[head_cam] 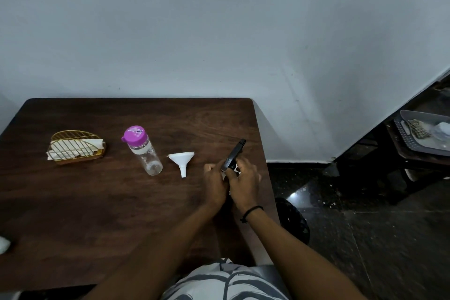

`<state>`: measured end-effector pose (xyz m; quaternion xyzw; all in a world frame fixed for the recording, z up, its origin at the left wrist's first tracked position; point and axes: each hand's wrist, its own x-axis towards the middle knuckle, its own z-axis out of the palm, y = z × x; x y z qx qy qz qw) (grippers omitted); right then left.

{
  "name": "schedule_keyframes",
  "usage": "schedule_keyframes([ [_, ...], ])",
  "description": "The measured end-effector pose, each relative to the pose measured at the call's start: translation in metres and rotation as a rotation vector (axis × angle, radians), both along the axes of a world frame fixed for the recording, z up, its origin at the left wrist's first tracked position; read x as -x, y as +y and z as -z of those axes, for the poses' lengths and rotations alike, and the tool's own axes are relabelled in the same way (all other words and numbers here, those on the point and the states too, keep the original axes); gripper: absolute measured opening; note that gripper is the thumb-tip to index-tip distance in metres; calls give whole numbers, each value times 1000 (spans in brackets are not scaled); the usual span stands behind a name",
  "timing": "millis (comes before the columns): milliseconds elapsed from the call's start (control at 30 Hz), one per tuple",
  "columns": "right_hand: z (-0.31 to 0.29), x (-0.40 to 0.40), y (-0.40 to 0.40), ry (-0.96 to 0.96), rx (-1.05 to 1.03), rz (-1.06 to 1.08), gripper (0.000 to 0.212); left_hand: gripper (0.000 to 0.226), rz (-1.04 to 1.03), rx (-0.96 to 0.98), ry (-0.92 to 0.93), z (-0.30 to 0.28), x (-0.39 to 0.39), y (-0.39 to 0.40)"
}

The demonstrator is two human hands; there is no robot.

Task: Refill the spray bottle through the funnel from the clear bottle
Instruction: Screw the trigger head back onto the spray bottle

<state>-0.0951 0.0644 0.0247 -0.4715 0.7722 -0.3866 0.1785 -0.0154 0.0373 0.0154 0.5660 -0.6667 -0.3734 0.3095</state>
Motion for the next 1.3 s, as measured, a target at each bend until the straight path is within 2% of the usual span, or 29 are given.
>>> schedule_keyframes([
  [67,2,0,0,-33,11,4,17,27,16,-46,-36,0,1,0],
  [200,-5,11,-4,-279,66,-142,12,19,23,-27,83,-3,-2,-3],
  [300,-9,22,-6,-289,72,-230,15,16,170,-79,119,-12,-7,-12],
  [400,-8,26,-7,-323,64,-261,17,13,232,-99,128,-12,-12,-18],
  [533,0,21,-6,-236,114,-225,13,31,149,-56,3,5,-11,-14],
  [700,6,10,0,2,55,-75,7,28,18,23,46,3,-1,2],
  [867,2,3,4,75,38,3,6,34,29,-87,-8,3,1,5],
  [933,3,5,2,-10,34,-66,8,28,-18,-95,66,-1,2,8],
  [1000,5,9,0,-142,62,-139,10,31,-51,-77,109,7,-2,4],
  [1100,4,11,-1,-164,101,-147,11,23,89,-72,72,8,-9,-2],
  [1200,6,7,-1,-209,103,-131,15,33,140,18,19,1,-15,-6],
  [1300,9,2,2,-264,87,-92,18,18,147,52,18,0,-16,-6],
])
